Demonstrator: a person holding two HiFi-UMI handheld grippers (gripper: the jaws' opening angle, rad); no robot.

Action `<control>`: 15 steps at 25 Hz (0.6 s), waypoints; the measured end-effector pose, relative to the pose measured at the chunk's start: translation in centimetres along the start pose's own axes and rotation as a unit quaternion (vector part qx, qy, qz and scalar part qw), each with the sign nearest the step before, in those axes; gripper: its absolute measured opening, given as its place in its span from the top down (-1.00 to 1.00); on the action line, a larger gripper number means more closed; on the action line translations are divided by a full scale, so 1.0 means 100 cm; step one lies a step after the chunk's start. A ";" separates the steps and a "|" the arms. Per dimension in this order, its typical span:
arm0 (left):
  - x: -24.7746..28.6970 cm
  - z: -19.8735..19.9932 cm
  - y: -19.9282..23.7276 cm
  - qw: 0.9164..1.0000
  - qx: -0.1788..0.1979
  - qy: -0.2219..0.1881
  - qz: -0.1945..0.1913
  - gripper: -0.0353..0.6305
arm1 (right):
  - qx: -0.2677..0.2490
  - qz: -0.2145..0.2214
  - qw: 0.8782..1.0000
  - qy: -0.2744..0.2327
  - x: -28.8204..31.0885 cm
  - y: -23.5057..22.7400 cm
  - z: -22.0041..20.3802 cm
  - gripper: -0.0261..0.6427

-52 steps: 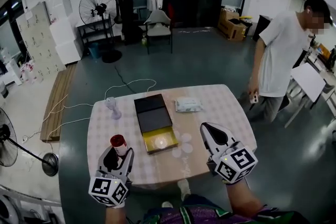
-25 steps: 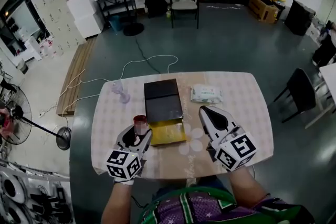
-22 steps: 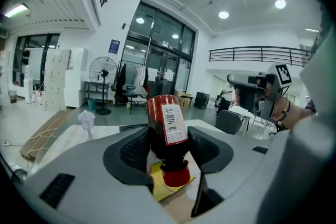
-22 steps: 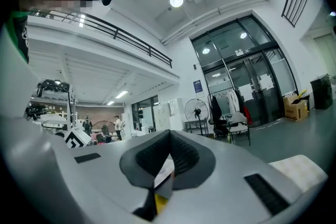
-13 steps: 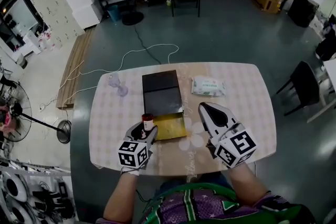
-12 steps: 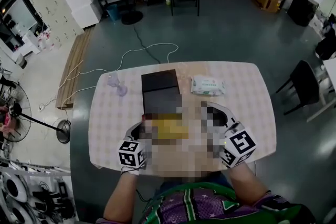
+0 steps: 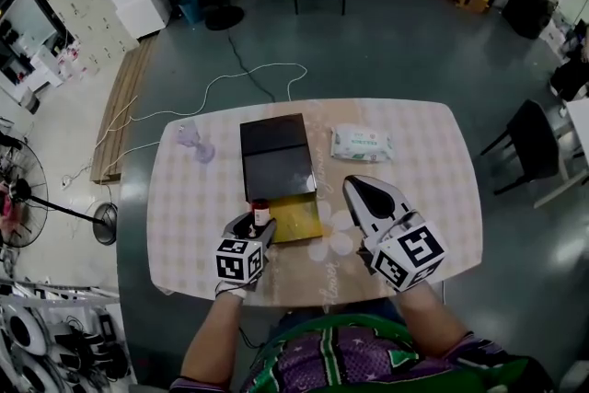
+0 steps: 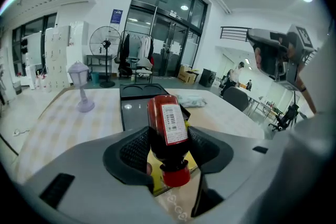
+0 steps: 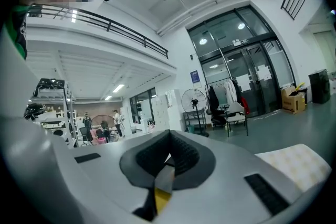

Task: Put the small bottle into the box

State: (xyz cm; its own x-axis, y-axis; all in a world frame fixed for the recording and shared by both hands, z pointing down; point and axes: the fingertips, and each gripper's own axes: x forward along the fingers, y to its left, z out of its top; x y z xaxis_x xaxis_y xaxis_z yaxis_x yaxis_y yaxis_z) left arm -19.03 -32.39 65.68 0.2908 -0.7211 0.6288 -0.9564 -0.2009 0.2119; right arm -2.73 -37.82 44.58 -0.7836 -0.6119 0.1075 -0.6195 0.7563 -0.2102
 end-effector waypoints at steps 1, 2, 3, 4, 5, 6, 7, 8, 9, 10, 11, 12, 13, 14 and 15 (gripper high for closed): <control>0.004 -0.003 0.000 1.000 -0.001 0.007 -0.001 0.14 | 0.000 0.001 1.000 0.001 0.001 0.000 0.001 0.91; 0.009 -0.006 0.000 1.000 0.000 0.014 -0.002 0.14 | 0.000 0.002 1.000 0.002 0.002 0.000 0.001 0.91; 0.014 -0.009 0.000 1.000 0.001 0.021 -0.004 0.14 | 0.000 0.003 1.000 0.002 0.004 -0.001 0.000 0.91; 0.020 -0.013 0.001 1.000 0.003 0.029 -0.005 0.14 | 0.002 0.004 1.000 0.002 0.006 -0.002 0.000 0.91; 0.025 -0.017 0.002 0.999 0.004 0.038 -0.007 0.14 | 0.003 0.003 1.000 0.002 0.007 -0.002 -0.001 0.91; 0.029 -0.021 0.002 0.999 0.005 0.047 -0.008 0.14 | 0.006 0.002 1.000 0.002 0.008 -0.003 -0.002 0.91; 0.033 -0.026 0.002 0.998 0.007 0.057 -0.010 0.14 | 0.006 0.002 1.000 0.003 0.008 -0.004 -0.003 0.91; 0.037 -0.031 0.002 0.998 0.008 0.067 -0.011 0.14 | 0.005 0.002 1.000 0.004 0.008 -0.005 -0.003 0.91; 0.041 -0.035 0.003 0.997 0.009 0.075 -0.011 0.14 | 0.004 0.003 1.000 0.005 0.008 -0.005 -0.003 0.91; 0.044 -0.038 0.003 0.996 0.009 0.083 -0.012 0.14 | 0.004 0.004 1.000 0.007 0.009 -0.006 -0.004 0.91; 0.047 -0.040 0.004 0.996 0.008 0.089 -0.013 0.14 | 0.005 0.004 1.000 0.009 0.009 -0.007 -0.005 0.91; 0.049 -0.041 0.004 0.995 0.007 0.095 -0.014 0.14 | 0.006 0.004 1.000 0.012 0.009 -0.008 -0.006 0.91; 0.052 -0.043 0.004 0.995 0.006 0.101 -0.015 0.14 | 0.008 0.004 1.000 0.015 0.010 -0.009 -0.007 0.91; 0.054 -0.045 0.005 0.994 0.006 0.108 -0.015 0.14 | 0.010 0.004 1.000 0.017 0.010 -0.010 -0.009 0.91; 0.057 -0.047 0.005 0.993 0.009 0.114 -0.016 0.14 | 0.012 0.003 1.000 0.019 0.010 -0.011 -0.010 0.91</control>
State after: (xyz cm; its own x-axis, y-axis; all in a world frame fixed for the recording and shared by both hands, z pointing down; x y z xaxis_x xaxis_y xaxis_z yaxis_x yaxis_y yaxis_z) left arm -17.69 -33.49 72.84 0.3173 -0.5451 0.7760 -0.9464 -0.2340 0.2226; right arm -2.89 -39.00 45.92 -0.7892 -0.5975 0.1421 -0.6133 0.7546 -0.2333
